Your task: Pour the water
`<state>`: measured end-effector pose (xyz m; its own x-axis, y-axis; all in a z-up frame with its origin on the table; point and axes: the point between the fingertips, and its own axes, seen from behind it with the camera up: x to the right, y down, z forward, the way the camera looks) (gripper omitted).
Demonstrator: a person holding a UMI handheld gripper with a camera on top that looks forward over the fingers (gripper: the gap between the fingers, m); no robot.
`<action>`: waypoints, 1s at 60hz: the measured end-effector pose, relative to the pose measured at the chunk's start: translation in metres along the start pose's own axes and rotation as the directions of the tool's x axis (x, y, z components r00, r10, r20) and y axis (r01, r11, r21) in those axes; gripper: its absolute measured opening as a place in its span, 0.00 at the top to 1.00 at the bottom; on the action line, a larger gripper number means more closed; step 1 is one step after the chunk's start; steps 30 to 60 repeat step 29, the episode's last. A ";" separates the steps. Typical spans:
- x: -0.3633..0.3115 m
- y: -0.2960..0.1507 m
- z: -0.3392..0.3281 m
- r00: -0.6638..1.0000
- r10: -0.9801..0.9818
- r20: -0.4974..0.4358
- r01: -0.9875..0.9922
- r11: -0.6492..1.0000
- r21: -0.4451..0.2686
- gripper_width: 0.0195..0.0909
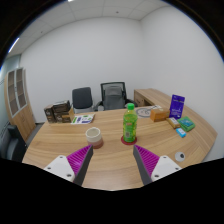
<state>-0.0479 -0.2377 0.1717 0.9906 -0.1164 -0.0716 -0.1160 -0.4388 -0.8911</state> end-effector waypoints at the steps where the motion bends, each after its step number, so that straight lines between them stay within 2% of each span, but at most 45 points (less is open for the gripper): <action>1: -0.003 -0.002 -0.006 1.000 -0.009 0.006 0.009 1.000 0.005 0.11; 15: -0.033 -0.033 -0.064 0.994 -0.099 0.039 0.096 0.993 0.068 0.09; 28: -0.036 -0.056 -0.087 0.996 -0.088 0.029 0.084 0.990 0.117 0.11; 60: -0.037 -0.057 -0.089 0.996 -0.087 0.029 0.083 0.989 0.119 0.11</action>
